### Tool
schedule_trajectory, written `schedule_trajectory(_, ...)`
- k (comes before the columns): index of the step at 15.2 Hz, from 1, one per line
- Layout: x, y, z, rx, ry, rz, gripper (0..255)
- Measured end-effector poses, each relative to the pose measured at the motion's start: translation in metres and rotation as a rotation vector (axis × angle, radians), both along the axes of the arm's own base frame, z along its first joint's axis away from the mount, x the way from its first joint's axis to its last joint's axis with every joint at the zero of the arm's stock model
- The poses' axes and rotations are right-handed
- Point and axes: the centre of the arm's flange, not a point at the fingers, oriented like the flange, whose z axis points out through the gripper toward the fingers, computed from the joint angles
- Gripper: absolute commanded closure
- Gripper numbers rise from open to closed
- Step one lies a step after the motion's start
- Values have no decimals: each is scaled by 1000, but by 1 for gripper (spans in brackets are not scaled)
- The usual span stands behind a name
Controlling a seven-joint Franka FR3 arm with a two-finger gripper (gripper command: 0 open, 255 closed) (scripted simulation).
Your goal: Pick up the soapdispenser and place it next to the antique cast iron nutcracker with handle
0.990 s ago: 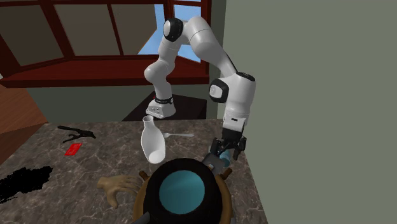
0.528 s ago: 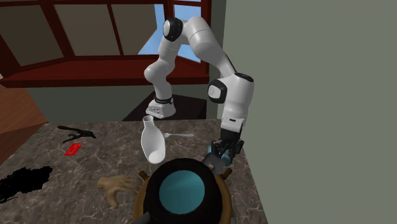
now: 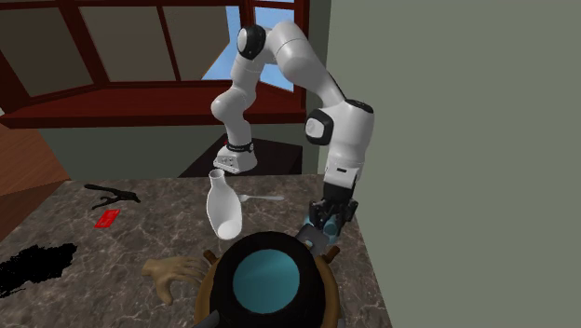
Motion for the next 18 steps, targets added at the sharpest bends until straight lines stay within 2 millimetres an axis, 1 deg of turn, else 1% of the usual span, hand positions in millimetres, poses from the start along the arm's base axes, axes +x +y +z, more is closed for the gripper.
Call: schedule_trajectory(18,-2,1,94,0,0,0,255)
